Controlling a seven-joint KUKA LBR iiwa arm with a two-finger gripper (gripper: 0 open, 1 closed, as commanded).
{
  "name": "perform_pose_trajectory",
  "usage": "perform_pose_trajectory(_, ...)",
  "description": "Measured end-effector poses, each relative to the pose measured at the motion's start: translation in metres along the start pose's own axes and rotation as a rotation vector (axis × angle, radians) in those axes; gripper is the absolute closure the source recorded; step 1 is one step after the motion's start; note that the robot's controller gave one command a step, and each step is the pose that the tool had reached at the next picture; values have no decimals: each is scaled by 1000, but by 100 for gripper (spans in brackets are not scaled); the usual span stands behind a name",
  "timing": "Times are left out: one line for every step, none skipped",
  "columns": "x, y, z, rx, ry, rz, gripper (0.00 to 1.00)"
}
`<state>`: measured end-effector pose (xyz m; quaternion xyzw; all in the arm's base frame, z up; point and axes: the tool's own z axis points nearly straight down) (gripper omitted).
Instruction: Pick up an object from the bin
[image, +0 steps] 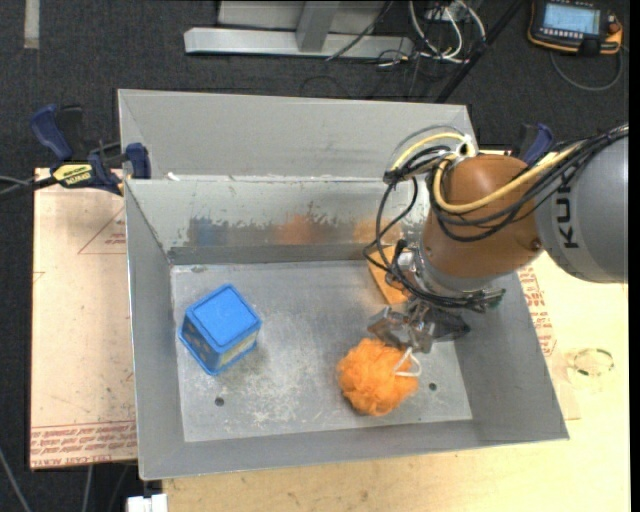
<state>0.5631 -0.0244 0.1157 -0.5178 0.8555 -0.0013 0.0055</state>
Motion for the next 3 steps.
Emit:
perform_pose_trajectory(21,26,-49,-6,-1,53,100)
perform_pose_trajectory(-7,38,-66,17,-6,-1,100)
perform_pose_trajectory(-24,65,-41,-7,-4,87,100)
